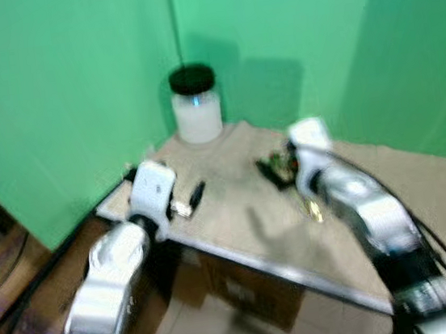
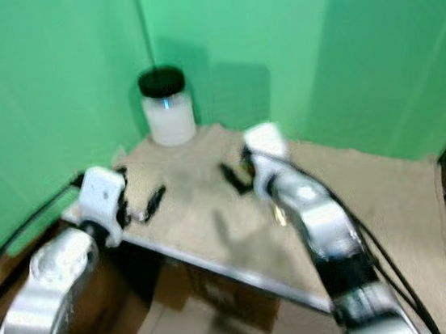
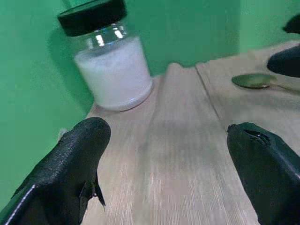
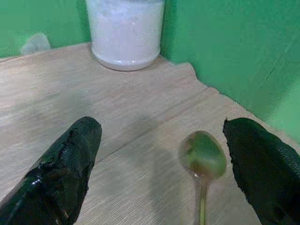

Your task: Setting the table

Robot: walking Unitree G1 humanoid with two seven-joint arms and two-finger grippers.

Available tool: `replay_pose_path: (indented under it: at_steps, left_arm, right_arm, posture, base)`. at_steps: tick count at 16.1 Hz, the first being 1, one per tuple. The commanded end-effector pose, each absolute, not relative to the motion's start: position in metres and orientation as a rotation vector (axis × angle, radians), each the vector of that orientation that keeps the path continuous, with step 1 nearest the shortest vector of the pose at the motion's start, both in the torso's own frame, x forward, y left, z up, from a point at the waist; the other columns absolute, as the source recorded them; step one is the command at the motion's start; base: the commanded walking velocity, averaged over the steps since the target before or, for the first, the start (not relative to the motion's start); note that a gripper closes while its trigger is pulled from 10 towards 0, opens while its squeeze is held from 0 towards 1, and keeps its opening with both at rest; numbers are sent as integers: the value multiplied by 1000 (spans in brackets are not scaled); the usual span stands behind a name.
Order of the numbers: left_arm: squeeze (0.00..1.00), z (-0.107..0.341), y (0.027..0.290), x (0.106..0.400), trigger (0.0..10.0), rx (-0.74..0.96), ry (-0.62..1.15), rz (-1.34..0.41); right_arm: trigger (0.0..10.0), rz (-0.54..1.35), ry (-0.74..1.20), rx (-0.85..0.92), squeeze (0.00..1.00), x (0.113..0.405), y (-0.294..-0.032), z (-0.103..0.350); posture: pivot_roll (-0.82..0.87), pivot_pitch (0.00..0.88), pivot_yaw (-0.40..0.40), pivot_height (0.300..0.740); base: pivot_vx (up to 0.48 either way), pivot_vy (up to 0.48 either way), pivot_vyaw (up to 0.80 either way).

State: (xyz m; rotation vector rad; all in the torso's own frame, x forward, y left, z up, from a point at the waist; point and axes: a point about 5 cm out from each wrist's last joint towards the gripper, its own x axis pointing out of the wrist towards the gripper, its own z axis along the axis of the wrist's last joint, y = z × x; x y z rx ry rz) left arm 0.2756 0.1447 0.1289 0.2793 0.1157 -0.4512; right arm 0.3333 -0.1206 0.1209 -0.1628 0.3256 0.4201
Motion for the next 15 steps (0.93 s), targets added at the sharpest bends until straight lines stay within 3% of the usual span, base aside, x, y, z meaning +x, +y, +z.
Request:
replay_pose_path:
  at_steps: [1,2,3,4,6,7,8,10,11,13,15]
  left_arm:
    - [0,132,129,276,10000,303,91,-547]
    - [0,130,126,272,10000,300,106,-593]
    - [0,128,123,270,10000,297,116,-620]
    - [0,127,121,269,10000,295,122,-635]
    - [0,124,116,265,10000,280,149,-710]
    - [0,117,111,257,10000,271,207,-833]
    - [0,115,110,256,10000,272,220,-853]
    - [0,113,109,253,10000,276,245,-898]
    - [0,112,109,253,10000,280,247,-899]
    - [0,111,112,252,10000,282,258,-903]
    - [0,110,113,249,10000,277,264,-906]
  right_arm:
    - [10000,360,414,-184,0,338,-140,107]
    - [10000,347,432,-180,671,342,-142,105]
    - [10000,336,440,-175,980,344,-144,104]
    - [10000,333,444,-163,1000,345,-146,104]
    - [10000,301,471,-143,1000,352,-151,101]
    - [10000,262,510,-132,553,359,-158,96]
    - [10000,262,516,-126,0,360,-158,95]
    - [10000,259,524,-124,0,365,-158,94]
    - [8706,246,522,-116,0,367,-158,95]
    - [4353,235,524,-103,0,371,-154,97]
    - [2627,237,530,-87,0,373,-151,96]
  posture:
    - [46,0,39,740]
    - [46,0,36,740]
    - [46,0,34,740]
    - [44,0,33,740]
    - [41,0,24,740]
    - [35,0,21,740]
    - [33,0,20,740]
    - [22,0,19,740]
    - [17,0,20,740]
    - [11,0,17,740]
    - [11,0,11,740]
  base:
    - [0,0,0]
    - [0,0,0]
    - [0,0,0]
    - [0,0,0]
    - [0,0,0]
    - [0,0,0]
    - [0,0,0]
    - [0,0,0]
    - [0,0,0]
    - [0,0,0]
    - [0,0,0]
